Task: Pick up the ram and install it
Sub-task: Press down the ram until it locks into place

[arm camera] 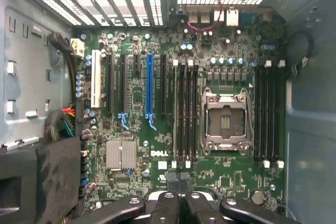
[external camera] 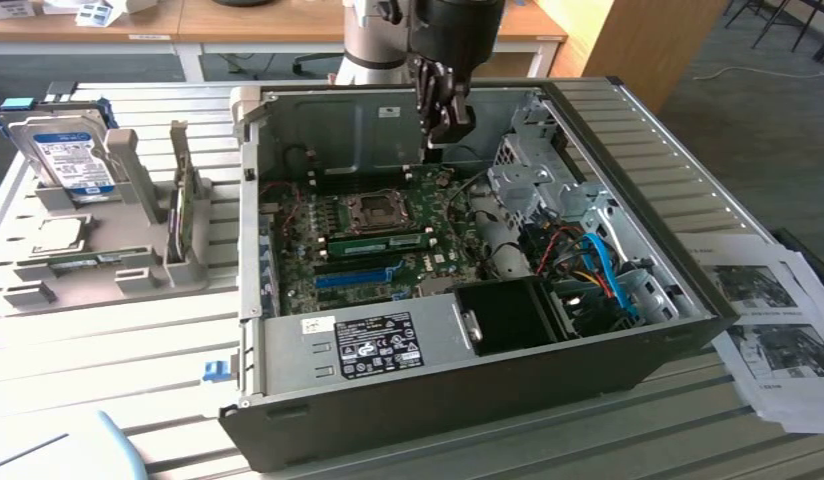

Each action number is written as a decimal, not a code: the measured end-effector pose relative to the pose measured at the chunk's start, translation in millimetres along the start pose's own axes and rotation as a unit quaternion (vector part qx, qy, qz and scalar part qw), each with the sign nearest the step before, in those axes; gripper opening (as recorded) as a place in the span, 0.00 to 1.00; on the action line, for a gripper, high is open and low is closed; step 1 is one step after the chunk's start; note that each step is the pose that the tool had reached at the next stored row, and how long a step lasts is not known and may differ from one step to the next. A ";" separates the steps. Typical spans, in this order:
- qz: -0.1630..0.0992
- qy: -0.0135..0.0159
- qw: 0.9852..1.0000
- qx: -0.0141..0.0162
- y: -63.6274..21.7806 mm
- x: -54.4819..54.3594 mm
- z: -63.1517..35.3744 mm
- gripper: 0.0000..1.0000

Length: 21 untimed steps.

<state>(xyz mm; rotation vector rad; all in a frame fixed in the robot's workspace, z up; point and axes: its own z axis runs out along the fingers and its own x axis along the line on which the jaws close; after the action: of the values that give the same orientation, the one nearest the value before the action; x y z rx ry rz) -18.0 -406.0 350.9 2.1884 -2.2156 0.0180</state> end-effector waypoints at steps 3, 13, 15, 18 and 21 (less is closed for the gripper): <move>0.000 0.000 1.000 0.000 -4.5 -0.1 -0.1 0.09; 0.000 0.000 1.000 0.000 -8.1 -0.1 0.7 0.09; 0.000 0.000 1.000 0.000 -8.1 -0.2 1.5 0.09; 0.000 0.000 1.000 0.000 -8.1 -0.2 3.1 0.09; 0.000 0.000 1.000 0.000 -8.2 -0.3 4.6 0.09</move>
<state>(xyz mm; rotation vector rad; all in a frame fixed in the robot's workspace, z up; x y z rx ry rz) -9.8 -406.0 346.2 2.1885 -2.2155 0.0180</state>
